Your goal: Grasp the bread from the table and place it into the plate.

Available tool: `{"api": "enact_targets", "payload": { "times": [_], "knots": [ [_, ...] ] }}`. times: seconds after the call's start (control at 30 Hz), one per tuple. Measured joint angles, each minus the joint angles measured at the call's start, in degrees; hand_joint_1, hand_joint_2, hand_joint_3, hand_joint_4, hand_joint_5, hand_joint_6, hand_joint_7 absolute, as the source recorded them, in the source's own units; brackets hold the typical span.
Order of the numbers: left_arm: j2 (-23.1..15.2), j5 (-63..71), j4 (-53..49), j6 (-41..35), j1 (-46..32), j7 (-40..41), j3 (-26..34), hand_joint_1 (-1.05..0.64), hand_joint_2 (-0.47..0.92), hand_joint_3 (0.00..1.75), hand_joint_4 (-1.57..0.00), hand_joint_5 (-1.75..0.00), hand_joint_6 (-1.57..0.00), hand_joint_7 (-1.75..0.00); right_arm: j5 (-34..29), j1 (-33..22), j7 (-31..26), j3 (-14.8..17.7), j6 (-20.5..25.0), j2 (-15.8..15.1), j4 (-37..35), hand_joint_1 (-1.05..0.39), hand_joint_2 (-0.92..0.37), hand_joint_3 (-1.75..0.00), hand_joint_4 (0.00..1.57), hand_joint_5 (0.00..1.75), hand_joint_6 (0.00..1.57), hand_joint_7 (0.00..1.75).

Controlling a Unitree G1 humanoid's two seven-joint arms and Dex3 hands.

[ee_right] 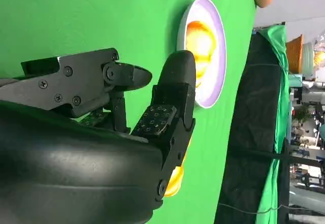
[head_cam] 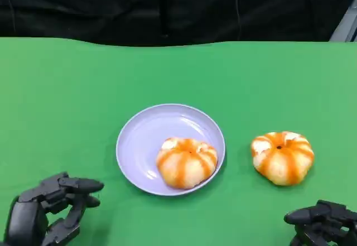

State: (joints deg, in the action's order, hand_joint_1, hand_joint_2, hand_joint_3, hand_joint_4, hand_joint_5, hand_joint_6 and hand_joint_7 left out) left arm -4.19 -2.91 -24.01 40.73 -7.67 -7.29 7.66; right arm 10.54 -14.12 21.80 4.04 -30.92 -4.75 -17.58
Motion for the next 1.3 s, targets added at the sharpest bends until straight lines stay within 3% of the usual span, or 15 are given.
{"api": "enact_targets", "payload": {
  "times": [0.57,0.63,0.93,1.3],
  "knots": [
    [0.1,0.6,0.5,-1.0,-0.4,0.5,-0.1,0.14,0.82,0.69,-0.8,-1.54,-0.85,-1.23,0.0,0.0,0.0,0.0,0.0,0.0,0.0,-0.02,-0.92,-0.36,0.74,1.3,1.01,0.48],
    [0.1,0.6,0.5,-1.0,-0.4,0.6,-0.1,0.11,0.78,0.73,-0.79,-1.64,-0.82,-1.31,0.0,0.0,0.0,0.0,0.0,0.0,0.0,-0.02,-0.92,-0.37,0.73,1.3,1.01,0.48],
    [0.6,1.2,3.2,-2.2,-2.0,1.0,-1.1,0.1,0.79,0.72,-0.76,-1.71,-0.78,-1.38,0.9,-0.5,0.8,0.3,0.2,-0.6,1.1,-0.01,-0.92,-0.38,0.72,1.3,1.0,0.48],
    [0.6,0.7,3.2,-2.2,-2.1,-0.1,-1.2,0.09,0.8,0.72,-0.77,-1.7,-0.78,-1.38,1.1,-0.8,1.2,0.9,0.4,-0.8,1.1,-0.01,-0.92,-0.37,0.73,1.3,1.01,0.48]
  ]
}}
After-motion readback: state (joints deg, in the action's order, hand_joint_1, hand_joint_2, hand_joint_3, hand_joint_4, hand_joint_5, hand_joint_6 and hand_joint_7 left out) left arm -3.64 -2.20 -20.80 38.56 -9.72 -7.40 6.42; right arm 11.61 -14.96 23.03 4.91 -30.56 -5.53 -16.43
